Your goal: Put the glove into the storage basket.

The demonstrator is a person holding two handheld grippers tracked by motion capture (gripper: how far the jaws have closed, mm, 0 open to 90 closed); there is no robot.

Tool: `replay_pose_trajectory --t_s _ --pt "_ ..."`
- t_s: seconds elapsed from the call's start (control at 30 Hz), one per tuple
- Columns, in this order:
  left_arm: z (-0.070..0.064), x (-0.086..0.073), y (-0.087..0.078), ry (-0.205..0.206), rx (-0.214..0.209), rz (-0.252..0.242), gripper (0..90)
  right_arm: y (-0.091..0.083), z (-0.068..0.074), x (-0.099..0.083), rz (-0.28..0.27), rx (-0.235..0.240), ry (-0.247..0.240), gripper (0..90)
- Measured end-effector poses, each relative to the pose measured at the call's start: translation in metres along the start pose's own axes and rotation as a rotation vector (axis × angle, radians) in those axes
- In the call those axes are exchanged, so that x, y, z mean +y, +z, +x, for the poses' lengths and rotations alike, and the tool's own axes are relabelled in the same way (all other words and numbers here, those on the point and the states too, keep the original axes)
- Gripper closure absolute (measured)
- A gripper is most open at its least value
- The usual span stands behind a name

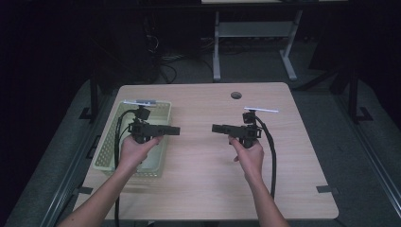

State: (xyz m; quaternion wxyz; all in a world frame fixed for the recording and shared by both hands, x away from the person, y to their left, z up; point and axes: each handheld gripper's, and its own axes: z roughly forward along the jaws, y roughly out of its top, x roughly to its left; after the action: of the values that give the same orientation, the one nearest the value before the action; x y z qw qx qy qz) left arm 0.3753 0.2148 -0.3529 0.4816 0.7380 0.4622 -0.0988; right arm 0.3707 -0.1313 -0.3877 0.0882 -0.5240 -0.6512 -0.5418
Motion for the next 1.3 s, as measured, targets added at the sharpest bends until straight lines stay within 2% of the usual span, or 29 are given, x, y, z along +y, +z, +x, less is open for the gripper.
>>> replay_pose_trajectory --t_s 0.13,0.4,1.0,1.07,1.3 --pt "-0.007 0.0 0.011 0.018 -0.01 0.017 27.4 -0.008 -0.005 -0.001 -0.008 -0.008 0.01 33.2" --pt "-0.015 -0.004 0.027 0.025 -0.025 0.03 27.4 -0.019 -0.016 -0.006 -0.009 -0.025 0.025 32.0" --pt "-0.03 -0.014 0.052 0.052 -0.045 0.055 27.4 -0.047 -0.037 -0.014 -0.022 -0.066 0.039 31.4" --pt "-0.032 -0.015 0.055 0.05 -0.054 0.046 27.4 -0.05 -0.04 -0.015 -0.02 -0.073 0.041 31.4" --pt "-0.038 -0.019 0.066 0.073 -0.067 0.058 27.4 -0.064 -0.049 -0.02 -0.029 -0.089 0.054 31.0"
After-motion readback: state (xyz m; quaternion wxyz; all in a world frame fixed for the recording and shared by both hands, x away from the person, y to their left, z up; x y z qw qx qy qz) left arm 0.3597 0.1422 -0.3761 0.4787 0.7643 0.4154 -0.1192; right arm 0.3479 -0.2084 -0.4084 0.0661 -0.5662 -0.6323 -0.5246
